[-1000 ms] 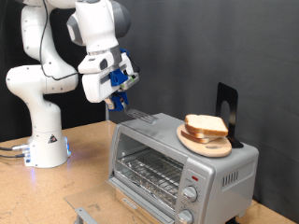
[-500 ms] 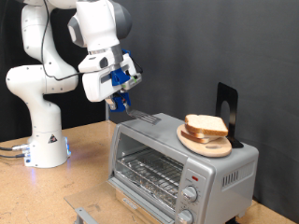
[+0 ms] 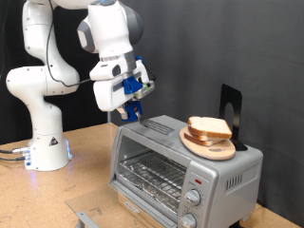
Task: Make a piece of toast with the oven
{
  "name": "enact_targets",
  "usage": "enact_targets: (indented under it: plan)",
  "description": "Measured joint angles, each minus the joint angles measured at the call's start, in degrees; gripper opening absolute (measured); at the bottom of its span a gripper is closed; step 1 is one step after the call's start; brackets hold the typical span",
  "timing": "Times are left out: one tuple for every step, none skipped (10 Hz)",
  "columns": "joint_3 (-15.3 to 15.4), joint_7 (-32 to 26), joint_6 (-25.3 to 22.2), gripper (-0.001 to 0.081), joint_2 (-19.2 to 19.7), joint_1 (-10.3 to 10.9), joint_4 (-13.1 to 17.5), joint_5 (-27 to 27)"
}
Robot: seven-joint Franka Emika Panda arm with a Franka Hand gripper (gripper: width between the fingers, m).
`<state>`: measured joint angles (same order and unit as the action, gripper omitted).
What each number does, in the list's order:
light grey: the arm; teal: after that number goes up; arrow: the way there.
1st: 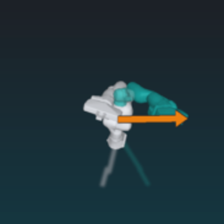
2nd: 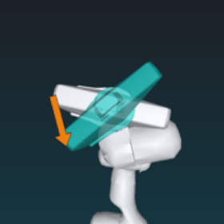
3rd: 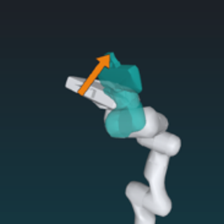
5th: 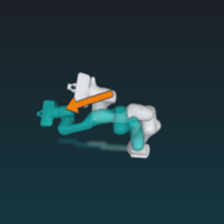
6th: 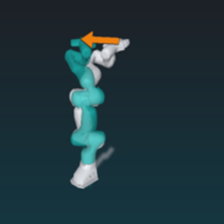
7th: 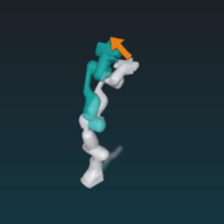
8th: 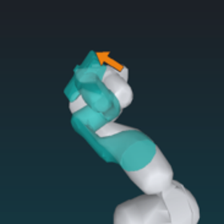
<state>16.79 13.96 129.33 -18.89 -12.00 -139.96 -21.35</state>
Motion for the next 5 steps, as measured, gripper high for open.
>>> enact_targets:
  plan:
    - [0.31, 0.00, 0.35, 0.0391, 1.09, 0.00, 0.98, 0.01]
    - [0.60, 0.00, 0.58, 0.0391, 1.91, 0.00, 1.79, 0.03]
    - [0.80, 0.00, 0.61, 0.0391, 2.60, 0.00, 2.49, 0.11]
    - [0.99, 0.16, 0.62, 0.0391, 3.11, 0.00, 3.04, 0.29]
    - [1.16, 0.88, 0.65, 0.0391, 3.64, 0.00, 3.55, 0.69]
